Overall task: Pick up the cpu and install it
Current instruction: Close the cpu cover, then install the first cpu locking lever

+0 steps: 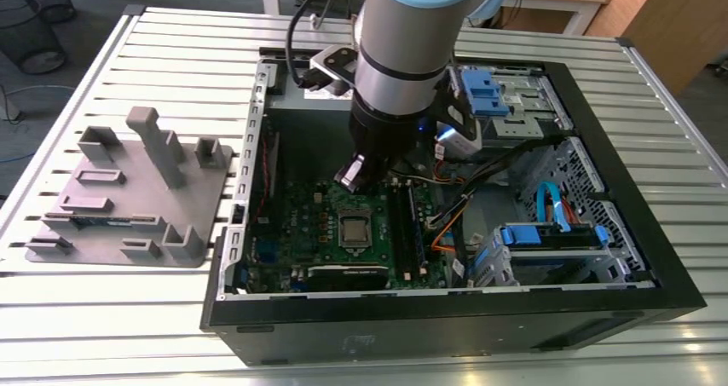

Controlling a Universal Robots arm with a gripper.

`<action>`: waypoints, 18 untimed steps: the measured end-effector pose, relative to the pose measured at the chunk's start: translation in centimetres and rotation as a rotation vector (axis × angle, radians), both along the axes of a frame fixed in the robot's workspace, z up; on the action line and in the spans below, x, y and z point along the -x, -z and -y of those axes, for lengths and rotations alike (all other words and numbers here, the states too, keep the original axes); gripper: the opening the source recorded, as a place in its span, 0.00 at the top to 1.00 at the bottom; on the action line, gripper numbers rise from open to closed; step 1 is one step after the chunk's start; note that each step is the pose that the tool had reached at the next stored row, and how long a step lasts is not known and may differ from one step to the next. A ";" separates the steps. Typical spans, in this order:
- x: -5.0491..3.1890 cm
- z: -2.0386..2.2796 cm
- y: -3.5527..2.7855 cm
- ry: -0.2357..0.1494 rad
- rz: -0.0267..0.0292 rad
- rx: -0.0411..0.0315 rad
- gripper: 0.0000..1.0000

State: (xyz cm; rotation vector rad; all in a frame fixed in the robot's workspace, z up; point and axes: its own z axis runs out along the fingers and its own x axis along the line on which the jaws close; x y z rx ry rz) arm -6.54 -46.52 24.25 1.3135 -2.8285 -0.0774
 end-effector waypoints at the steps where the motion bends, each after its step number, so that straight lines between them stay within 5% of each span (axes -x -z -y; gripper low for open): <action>1: 0.10 0.00 0.07 0.000 0.0001 0.0004 0.89; 6: 0.49 0.03 0.30 0.002 0.0004 0.0175 0.89; 18: 0.50 0.25 0.33 0.001 0.0004 0.0183 0.89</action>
